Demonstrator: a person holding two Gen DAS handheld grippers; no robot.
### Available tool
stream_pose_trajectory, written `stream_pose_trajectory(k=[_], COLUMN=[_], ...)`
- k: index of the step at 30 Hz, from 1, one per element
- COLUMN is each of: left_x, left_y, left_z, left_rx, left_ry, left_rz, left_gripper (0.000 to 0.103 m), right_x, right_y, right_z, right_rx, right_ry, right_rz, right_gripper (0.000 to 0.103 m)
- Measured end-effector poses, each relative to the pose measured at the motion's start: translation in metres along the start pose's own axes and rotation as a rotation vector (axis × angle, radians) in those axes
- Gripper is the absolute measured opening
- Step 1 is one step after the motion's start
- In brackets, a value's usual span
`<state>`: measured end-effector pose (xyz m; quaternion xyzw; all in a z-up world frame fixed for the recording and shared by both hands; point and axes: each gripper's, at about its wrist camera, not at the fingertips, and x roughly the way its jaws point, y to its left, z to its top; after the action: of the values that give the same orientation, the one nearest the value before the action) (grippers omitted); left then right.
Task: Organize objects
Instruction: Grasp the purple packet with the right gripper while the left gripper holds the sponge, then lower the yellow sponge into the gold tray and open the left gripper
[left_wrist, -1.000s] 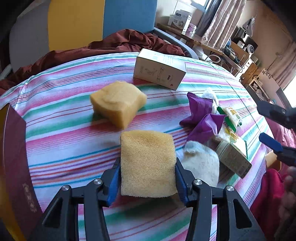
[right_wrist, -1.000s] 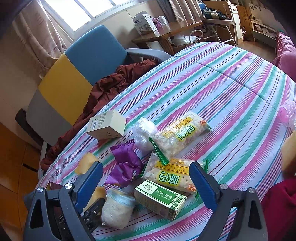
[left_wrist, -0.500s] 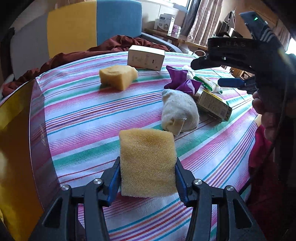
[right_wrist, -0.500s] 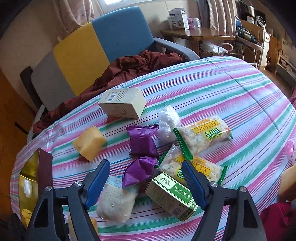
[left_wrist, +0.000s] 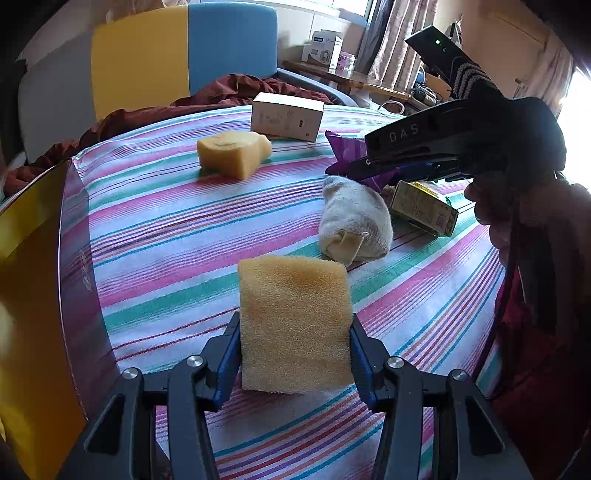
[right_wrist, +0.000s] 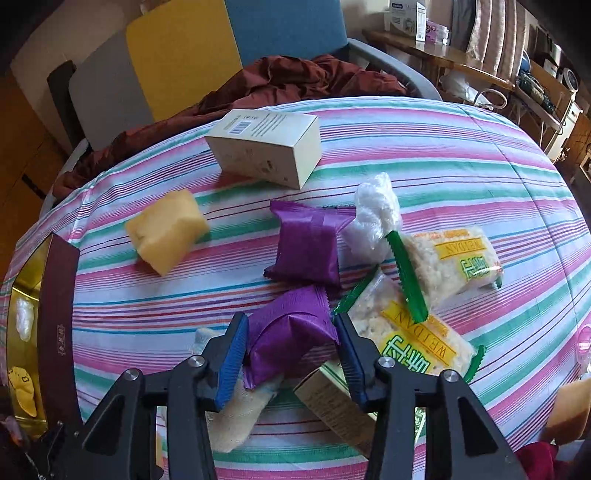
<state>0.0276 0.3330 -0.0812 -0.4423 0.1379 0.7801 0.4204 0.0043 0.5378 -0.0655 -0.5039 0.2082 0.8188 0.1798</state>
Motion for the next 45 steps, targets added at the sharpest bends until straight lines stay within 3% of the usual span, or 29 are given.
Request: stream_pose_trajectory(k=[2, 13, 23, 32, 39, 45], left_x=[0.000, 0.001, 0.001, -0.005, -0.055, -0.103], left_y=[-0.001, -0.003, -0.002, -0.004, -0.002, 0.049], left_z=[-0.001, -0.002, -0.002, -0.002, 0.008, 0.012], left_rx=[0.003, 0.011, 0.009, 0.012, 0.016, -0.095], left_ry=[-0.002, -0.010, -0.010, -0.010, -0.117, -0.191], left_rz=[0.001, 0.011, 0.010, 0.028, 0.016, 0.083], left_gripper=[0.053, 0.054, 0.054, 0.052, 0.052, 0.052], right_x=[0.002, 0.007, 0.002, 0.000, 0.000, 0.000], right_y=[0.001, 0.005, 0.006, 0.010, 0.014, 0.019], right_z=[-0.003, -0.006, -0.009, -0.012, -0.014, -0.016], right_rx=[-0.008, -0.062, -0.079, -0.110, -0.121, -0.134], right_ry=[0.029, 0.050, 0.048, 0.039, 0.033, 0.028], right_rz=[0.037, -0.008, -0.007, -0.038, -0.050, -0.063], right_gripper=[0.052, 0.055, 0.040, 0.039, 0.039, 0.039])
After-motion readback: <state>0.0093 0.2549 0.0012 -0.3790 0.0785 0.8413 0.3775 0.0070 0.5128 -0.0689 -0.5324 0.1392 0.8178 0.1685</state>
